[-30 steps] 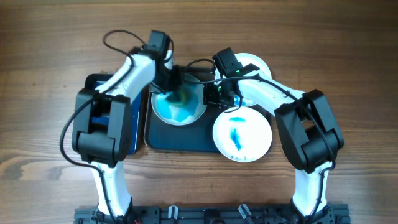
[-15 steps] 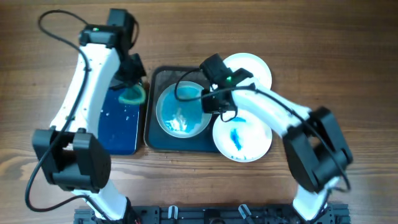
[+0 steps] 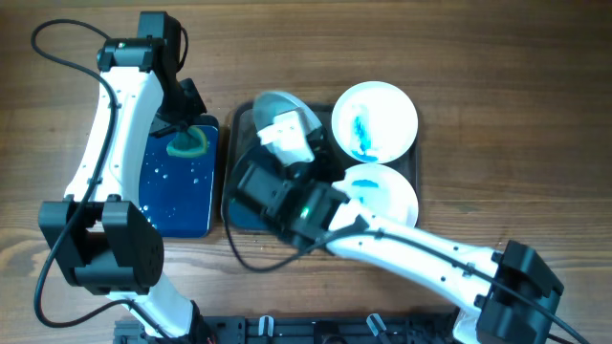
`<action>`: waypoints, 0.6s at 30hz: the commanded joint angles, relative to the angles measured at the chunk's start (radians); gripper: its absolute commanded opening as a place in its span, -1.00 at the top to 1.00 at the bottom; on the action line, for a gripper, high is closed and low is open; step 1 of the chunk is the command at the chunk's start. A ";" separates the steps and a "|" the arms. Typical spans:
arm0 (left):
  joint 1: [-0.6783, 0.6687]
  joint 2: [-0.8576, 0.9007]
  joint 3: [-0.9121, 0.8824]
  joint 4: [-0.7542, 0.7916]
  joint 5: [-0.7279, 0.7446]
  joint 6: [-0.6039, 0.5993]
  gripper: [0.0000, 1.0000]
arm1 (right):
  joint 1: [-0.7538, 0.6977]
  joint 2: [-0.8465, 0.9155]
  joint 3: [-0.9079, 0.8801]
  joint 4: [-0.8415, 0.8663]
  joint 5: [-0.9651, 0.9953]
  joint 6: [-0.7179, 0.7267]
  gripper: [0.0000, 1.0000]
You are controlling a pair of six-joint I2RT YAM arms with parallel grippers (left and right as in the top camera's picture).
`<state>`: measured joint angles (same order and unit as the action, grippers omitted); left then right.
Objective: Clean dirty plates on tray and stack at the side
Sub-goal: 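Lift the cleaned plate with the right gripper and place it right of tray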
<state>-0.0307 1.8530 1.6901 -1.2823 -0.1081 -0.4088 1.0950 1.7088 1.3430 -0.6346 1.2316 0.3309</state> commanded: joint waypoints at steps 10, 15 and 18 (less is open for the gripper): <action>0.002 -0.020 0.018 0.003 -0.013 0.012 0.92 | 0.058 -0.024 0.003 0.460 0.229 -0.612 0.91; 0.002 -0.020 0.017 0.003 -0.013 0.012 0.92 | 0.055 -0.024 -0.031 0.241 -0.012 -0.332 0.92; 0.002 -0.020 0.017 0.003 -0.013 0.012 0.92 | 0.004 -0.024 -0.031 0.016 -0.335 0.053 0.91</action>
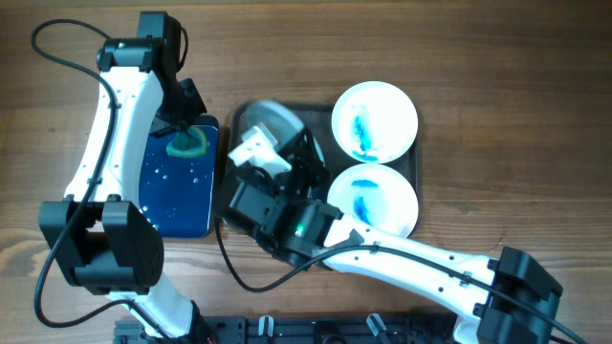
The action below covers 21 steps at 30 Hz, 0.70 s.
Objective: Clean dirty plates on tray and stack at the side
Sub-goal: 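Lift the cleaned plate with the right gripper and place it right of tray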
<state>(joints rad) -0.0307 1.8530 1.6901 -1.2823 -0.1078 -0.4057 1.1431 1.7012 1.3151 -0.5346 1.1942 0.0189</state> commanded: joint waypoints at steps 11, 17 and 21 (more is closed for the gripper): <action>-0.037 -0.020 0.017 0.021 0.109 0.062 0.92 | -0.763 -0.185 -0.003 -0.192 -1.434 0.425 0.91; -0.085 -0.020 0.017 0.058 0.108 0.062 0.92 | -1.153 -0.199 -0.014 -0.413 -1.307 0.429 0.91; -0.109 -0.020 0.017 0.066 0.108 0.062 0.92 | -1.326 -0.200 -0.094 -0.425 -1.276 0.443 0.91</action>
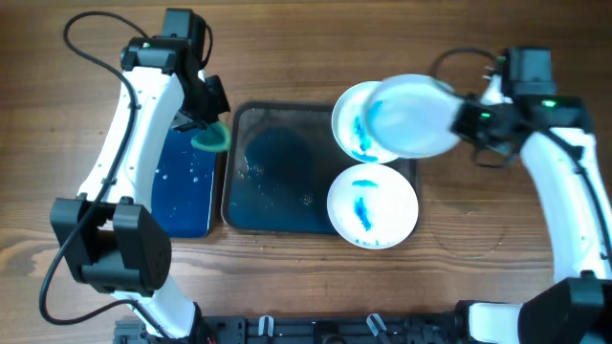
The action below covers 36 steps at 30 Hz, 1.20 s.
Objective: Clean dirty plates on tray and stack at the side
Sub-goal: 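Lift the cleaned plate with the right gripper and place it right of tray, then grasp the lower-right stained plate rim with the right gripper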
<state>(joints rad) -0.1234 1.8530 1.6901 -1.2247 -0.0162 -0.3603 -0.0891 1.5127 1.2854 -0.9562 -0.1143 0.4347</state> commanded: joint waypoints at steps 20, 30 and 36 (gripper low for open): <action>-0.032 -0.020 0.017 0.007 0.021 0.039 0.92 | -0.291 -0.008 -0.274 0.102 -0.151 -0.124 0.28; -0.032 -0.020 0.017 -0.006 0.027 0.069 0.92 | -0.021 -0.006 -0.240 -0.102 -0.377 -0.317 0.27; -0.032 -0.020 0.017 -0.010 0.027 0.069 0.92 | 0.170 0.002 -0.349 -0.073 -0.124 -0.108 0.29</action>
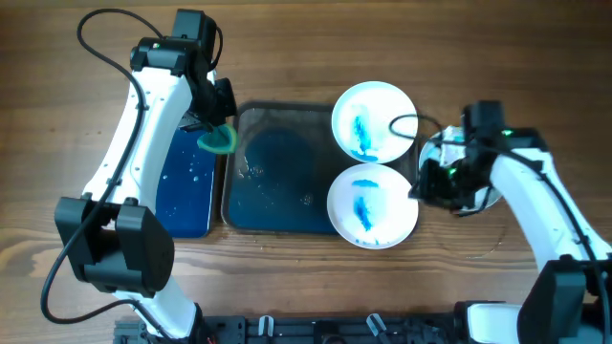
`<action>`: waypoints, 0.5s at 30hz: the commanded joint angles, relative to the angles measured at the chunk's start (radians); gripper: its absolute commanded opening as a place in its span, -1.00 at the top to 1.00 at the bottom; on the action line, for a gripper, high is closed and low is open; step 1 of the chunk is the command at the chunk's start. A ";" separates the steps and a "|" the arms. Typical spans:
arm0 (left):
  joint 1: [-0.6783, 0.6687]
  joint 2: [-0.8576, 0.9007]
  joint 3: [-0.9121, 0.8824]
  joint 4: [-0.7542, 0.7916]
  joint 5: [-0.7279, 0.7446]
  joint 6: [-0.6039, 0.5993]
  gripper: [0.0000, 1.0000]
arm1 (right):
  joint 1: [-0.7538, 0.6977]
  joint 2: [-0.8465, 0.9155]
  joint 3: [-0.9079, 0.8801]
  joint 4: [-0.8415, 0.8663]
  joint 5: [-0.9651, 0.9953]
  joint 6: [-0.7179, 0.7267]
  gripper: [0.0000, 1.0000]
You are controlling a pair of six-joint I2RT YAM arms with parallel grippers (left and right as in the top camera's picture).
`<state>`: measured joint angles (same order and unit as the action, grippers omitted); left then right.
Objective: Clean dirty plates on tray and stack at the side
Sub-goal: 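Grasp the lower-right stained plate rim with the right gripper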
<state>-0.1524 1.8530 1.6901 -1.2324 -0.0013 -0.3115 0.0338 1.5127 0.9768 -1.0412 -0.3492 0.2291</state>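
Observation:
Two white plates smeared with blue sit on the right half of the dark tray (273, 196), one at the back (375, 119) and one in front (373, 205). My left gripper (216, 137) is shut on a green sponge (220, 141), held over the gap between the blue basin and the tray's left rim. A third white plate (432, 149) lies low beside the tray's right edge, mostly hidden under my right gripper (435, 182). That gripper looks shut on the plate's near-left part.
A blue water basin (177, 191) stands left of the tray. A faint ring mark (473, 239) shows on the wooden table in front of the right plate. Both arms' cables loop over the table's back.
My right gripper has brought the white plate from the air above the back stained plate down to the table, right of the tray. The left gripper and sponge shifted slightly right.
First my right arm reached across the tray, holding a plate over its left half, while the left gripper held the sponge over the basin. Then the right arm held that plate high at the right. Now the plate is low beside the tray.

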 commanded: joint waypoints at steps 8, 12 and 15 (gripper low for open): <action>-0.003 -0.020 0.017 -0.002 0.011 0.021 0.92 | 0.081 0.002 -0.115 0.071 0.192 0.140 0.41; -0.003 -0.020 0.017 -0.001 0.011 0.021 0.92 | 0.081 0.002 -0.172 0.151 0.146 0.138 0.52; -0.003 -0.020 0.017 -0.002 0.011 0.021 0.92 | 0.081 0.002 -0.184 0.171 0.138 0.137 0.64</action>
<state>-0.1524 1.8530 1.6901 -1.2343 -0.0013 -0.3111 0.1108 1.5135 0.8066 -0.8806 -0.1940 0.3622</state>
